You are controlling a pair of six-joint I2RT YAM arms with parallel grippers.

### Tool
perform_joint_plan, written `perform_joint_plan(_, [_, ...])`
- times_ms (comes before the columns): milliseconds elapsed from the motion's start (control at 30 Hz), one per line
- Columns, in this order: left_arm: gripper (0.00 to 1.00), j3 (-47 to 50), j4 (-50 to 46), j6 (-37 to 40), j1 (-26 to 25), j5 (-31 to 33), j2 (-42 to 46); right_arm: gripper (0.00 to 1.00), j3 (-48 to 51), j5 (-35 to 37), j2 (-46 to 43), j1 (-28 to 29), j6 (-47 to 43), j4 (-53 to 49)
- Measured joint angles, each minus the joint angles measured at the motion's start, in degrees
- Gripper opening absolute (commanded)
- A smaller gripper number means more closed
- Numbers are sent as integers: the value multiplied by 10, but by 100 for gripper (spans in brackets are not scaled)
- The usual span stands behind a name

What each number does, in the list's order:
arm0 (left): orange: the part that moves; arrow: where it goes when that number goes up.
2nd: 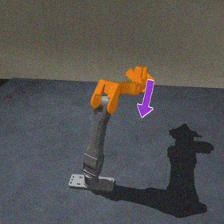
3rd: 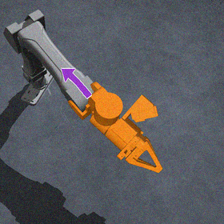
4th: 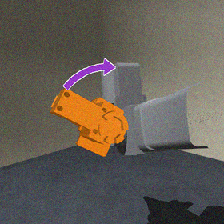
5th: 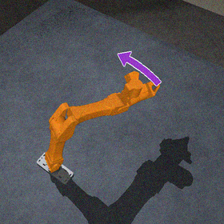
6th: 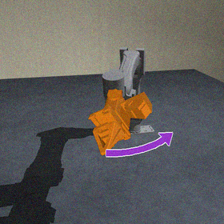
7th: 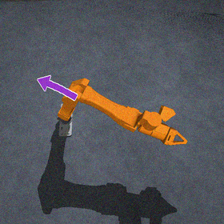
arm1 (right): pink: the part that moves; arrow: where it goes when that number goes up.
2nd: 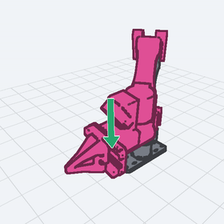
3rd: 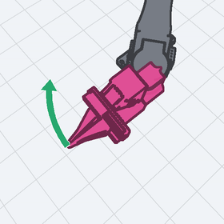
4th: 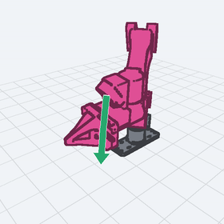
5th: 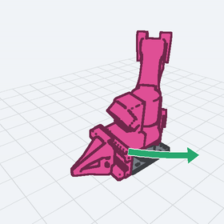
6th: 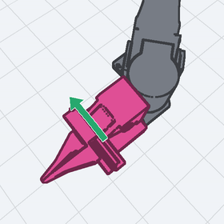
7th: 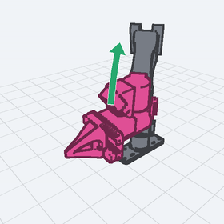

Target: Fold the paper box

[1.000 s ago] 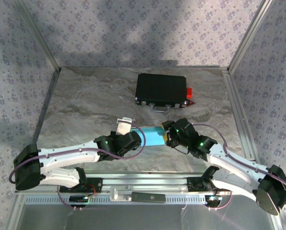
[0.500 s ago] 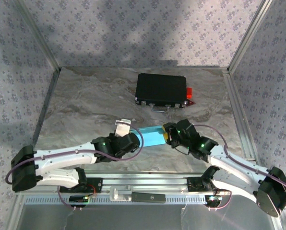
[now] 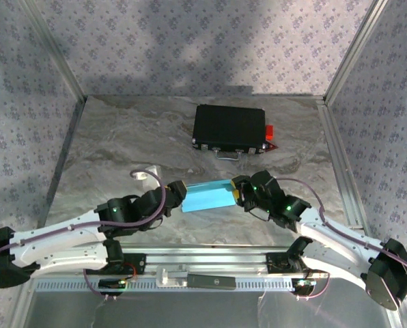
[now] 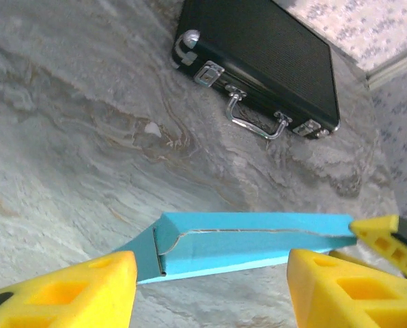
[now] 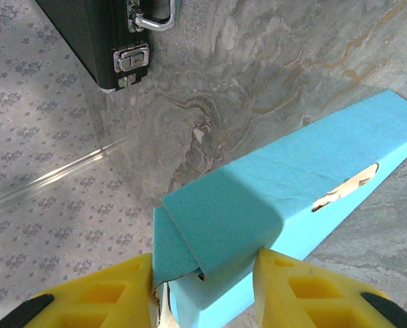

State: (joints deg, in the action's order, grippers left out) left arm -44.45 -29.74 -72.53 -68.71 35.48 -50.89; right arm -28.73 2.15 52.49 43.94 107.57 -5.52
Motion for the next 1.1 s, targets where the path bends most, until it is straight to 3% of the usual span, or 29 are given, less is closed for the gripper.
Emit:
perform_joint_plan(167, [66, 0, -1, -129, 31, -56, -28, 38, 0, 1, -6, 0, 0, -7])
perform_joint_plan(467, [67, 49, 60, -293, 35, -128, -45, 37, 1, 2, -16, 0, -4, -17])
perform_joint_plan(800, [64, 103, 148, -385, 60, -141, -44, 35, 1, 3, -16, 0, -5, -17])
perform_joint_plan(1100, [65, 116, 182, -414, 71, -145, -32, 35, 4, 5, -20, 0, -5, -16])
